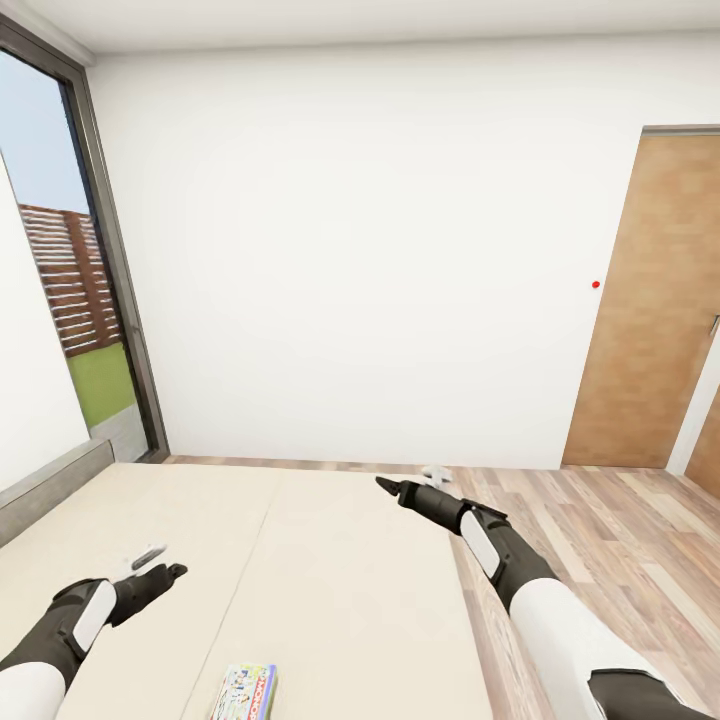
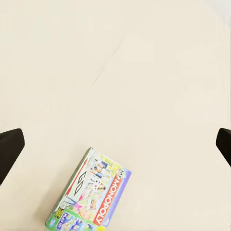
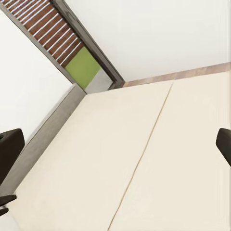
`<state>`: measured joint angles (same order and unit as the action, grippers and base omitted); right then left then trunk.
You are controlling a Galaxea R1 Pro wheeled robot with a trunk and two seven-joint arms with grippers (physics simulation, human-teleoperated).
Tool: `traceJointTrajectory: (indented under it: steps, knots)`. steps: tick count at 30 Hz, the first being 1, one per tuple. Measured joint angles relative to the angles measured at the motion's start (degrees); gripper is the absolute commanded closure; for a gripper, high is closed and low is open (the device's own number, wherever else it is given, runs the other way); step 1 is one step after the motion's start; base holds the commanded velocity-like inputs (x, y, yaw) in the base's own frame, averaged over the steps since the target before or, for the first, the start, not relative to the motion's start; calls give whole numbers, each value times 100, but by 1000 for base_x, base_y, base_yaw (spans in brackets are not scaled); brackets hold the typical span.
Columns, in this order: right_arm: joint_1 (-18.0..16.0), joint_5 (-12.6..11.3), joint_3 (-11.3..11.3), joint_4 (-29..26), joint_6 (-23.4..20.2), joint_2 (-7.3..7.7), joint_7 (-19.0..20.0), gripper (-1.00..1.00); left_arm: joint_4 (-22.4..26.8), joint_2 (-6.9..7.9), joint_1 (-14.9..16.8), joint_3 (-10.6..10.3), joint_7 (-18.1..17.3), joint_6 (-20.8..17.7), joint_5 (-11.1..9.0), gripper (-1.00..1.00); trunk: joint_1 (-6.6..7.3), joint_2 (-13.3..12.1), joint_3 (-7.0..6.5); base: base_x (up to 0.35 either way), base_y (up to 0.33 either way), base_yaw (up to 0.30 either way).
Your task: Put all the toys in the child's room - the three board games (two on the bed and one on the table), the two jigsaw puzzles on the table, and the tennis ball on the table - inside the toy box on the table in the child's room.
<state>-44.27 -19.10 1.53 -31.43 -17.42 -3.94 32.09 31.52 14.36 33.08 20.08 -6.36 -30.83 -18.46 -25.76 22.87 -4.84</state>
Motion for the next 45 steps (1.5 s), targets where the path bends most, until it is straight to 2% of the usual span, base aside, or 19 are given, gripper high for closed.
traceJointTrajectory:
  steps: [6,13,21,24,28,29,34,37,40,41,45]
  knots:
    - [37,-9,4,-16,16,18,-53,-100,-379,25,-21,3,-59,136,29,-100,0,0,0,0,0,0]
    - [49,-7,-1,-18,20,2,-54,-100,-959,10,-39,19,-49,814,26,-100,0,0,0,0,0,0]
    - [57,-1,-10,-93,20,-5,-10,-100,-1058,4,-40,16,-42,958,47,-100,0,0,0,0,0,0]
    - [142,12,-21,-339,10,-17,-4,-100,-1067,8,-41,12,-53,971,55,-100,0,0,0,0,0,0]
    - [433,19,-113,-939,-34,-22,5,-100,-1072,23,-44,2,-73,978,63,-100,0,0,0,0,0,0]
    - [575,15,-203,-1255,-60,-17,8,-100,-1072,27,-46,-3,-77,979,68,-100,0,1,0,0,0,0]
    - [930,6,-448,-2086,-216,7,-11,-100,-1073,36,-48,-13,-82,975,127,-100,0,0,0,0,0,0]
    - [1155,6,-553,-2600,-443,13,-36,-100,-1074,27,-48,-17,-80,978,348,-100,0,0,0,0,0,0]
    - [1214,10,-578,-2736,-522,13,-46,-100,-1075,11,-48,-23,-77,979,571,-100,0,0,0,0,0,0]
    - [1236,15,-587,-2785,-555,8,-52,-100,-1075,1,-48,-31,-76,979,728,-100,0,0,0,0,0,0]
    - [1263,21,-613,-2847,-628,-7,-80,-100,-1080,-39,-48,-58,-79,970,1110,-100,0,0,0,0,0,0]
